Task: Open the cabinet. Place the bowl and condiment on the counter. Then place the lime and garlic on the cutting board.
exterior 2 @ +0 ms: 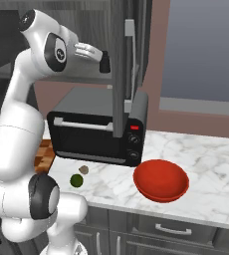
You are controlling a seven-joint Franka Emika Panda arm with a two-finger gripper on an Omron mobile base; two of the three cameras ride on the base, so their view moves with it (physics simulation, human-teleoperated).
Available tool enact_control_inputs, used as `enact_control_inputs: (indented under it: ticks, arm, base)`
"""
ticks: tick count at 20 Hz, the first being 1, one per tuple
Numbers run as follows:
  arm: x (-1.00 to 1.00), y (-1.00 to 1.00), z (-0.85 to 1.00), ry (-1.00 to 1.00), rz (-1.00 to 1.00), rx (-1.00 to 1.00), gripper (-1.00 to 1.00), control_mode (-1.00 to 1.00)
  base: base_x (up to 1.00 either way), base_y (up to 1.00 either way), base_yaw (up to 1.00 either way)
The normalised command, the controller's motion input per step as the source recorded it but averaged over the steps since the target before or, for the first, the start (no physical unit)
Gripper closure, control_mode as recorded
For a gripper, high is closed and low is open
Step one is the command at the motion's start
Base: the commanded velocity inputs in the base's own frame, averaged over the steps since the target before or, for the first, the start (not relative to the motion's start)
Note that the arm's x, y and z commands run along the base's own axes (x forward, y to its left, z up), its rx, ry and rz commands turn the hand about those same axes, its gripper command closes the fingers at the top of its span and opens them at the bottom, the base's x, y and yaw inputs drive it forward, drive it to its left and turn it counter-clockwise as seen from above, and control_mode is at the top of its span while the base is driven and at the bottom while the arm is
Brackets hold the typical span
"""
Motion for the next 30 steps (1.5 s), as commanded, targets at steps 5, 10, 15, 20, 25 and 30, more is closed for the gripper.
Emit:
enact_control_inputs:
  ticks: [5,10,15,20,25,30]
  arm:
    - [0.29,-0.01,-0.05,0.00,0.00,-0.04,-1.00,-1.00]
    - [0.21,-0.08,-0.03,0.00,0.00,-0.03,-1.00,-1.00]
    - [0.17,-0.13,-0.02,0.00,0.00,-0.02,-1.00,-1.00]
    - [0.21,-0.07,-0.06,0.00,0.00,-0.02,-1.00,-1.00]
    - [0.23,0.00,-0.08,0.00,0.00,-0.02,-1.00,-1.00]
    - [0.23,0.00,-0.07,0.00,0.00,-0.02,-1.00,-1.00]
  base:
    - [0.00,0.00,0.00]
    - [0.00,0.00,0.00]
    - [0.00,0.00,0.00]
    - [0.00,0.00,0.00]
    - [0.00,0.00,0.00]
    - [0.00,0.00,0.00]
